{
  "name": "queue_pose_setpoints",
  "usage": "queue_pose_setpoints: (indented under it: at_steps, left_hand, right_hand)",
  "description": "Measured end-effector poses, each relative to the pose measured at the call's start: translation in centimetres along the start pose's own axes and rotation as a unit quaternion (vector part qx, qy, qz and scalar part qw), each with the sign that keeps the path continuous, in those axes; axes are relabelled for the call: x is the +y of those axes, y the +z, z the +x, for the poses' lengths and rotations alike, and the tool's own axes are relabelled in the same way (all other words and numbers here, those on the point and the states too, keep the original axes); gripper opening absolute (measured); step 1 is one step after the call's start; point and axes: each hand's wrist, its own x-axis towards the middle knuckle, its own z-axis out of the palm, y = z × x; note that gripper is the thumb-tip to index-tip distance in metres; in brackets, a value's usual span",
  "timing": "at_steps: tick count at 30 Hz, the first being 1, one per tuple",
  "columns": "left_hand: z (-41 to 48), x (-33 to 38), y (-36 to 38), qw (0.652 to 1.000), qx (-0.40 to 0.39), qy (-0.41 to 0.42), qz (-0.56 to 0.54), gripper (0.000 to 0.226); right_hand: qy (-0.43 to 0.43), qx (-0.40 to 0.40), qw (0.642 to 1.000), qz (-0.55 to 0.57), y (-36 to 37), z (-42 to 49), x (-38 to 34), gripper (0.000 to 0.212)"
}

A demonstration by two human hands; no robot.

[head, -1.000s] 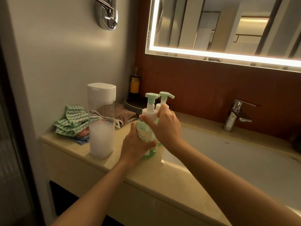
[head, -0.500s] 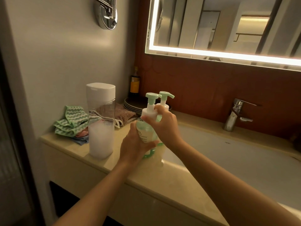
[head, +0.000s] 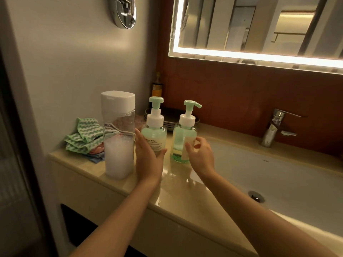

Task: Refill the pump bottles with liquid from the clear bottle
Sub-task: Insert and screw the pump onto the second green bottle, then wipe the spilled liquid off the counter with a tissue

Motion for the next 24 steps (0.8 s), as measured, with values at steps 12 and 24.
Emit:
queue_pose_setpoints:
  at_steps: [12,24]
  left_hand:
    - [0.2,-0.2,0.3,0.999,0.023,0.037,0.024,0.089]
    - [-1.6,2.5,0.5,0.959,-0.001,0.273,0.074,0.076]
  right_hand:
    - [0.007,-0.059,0.997,0.048,2.1,0.4,-1.0,0.044]
    - [0.003,-0.043,0.999,0.022,-6.7,-2.2,0.3,0.045]
